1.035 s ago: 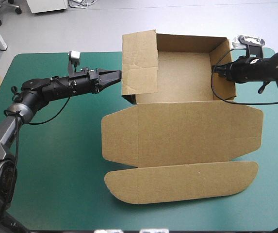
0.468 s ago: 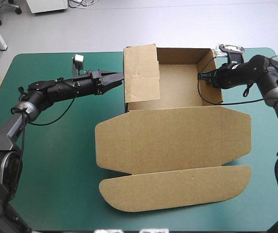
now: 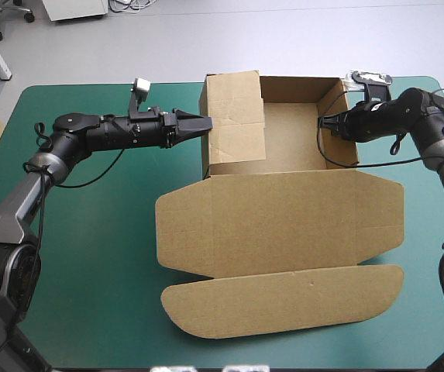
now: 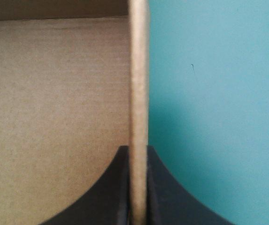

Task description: Fold the box

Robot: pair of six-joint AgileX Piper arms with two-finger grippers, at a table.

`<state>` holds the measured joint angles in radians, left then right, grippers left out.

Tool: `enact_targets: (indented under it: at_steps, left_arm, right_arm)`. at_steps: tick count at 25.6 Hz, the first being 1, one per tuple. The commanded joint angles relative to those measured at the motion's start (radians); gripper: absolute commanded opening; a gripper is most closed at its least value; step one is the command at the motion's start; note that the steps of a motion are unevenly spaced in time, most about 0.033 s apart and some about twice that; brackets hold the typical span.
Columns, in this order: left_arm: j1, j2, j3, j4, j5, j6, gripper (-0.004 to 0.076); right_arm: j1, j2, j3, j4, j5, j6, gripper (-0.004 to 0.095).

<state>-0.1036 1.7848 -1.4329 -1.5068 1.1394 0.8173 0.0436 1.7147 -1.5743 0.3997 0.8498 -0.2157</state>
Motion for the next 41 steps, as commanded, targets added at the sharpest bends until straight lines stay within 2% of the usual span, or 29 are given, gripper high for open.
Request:
enact_targets:
  at_steps: [1,3,7,11,24,32,41]
  left_arm:
    - [-0.04,-0.048,-0.121,0.131,-0.013,-0.102,0.0427]
    - [-0.077,-0.048,-0.231,0.352,-0.062,-0.219,0.0427]
    - [-0.12,-0.046,-0.373,0.597,-0.091,-0.368,0.0427]
    - [-0.182,-0.046,-0.427,0.841,-0.11,-0.491,0.0427]
    - [-0.213,-0.044,-0.443,0.988,-0.157,-0.62,0.0408]
    - [-0.314,-0.044,-0.459,1.261,-0.17,-0.718,0.0408]
    - [-0.328,-0.044,-0.522,1.349,-0.135,-0.751,0.0408]
  right_arm:
    - [0.0,-0.051,-0.032,0.064,-0.024,0.016,-0.0016]
    - [0.0,-0.051,-0.032,0.064,-0.024,0.016,-0.0016]
    - [0.0,-0.051,-0.032,0.064,-0.024,0.025,-0.0016]
    - [0.0,-0.051,-0.032,0.064,-0.024,0.04,-0.0016]
    - [0.018,-0.051,-0.032,0.066,-0.021,0.058,-0.0016]
    - [0.019,-0.051,-0.032,0.076,-0.034,0.067,-0.0016]
    - [0.019,-0.051,-0.032,0.074,-0.032,0.071,-0.0016]
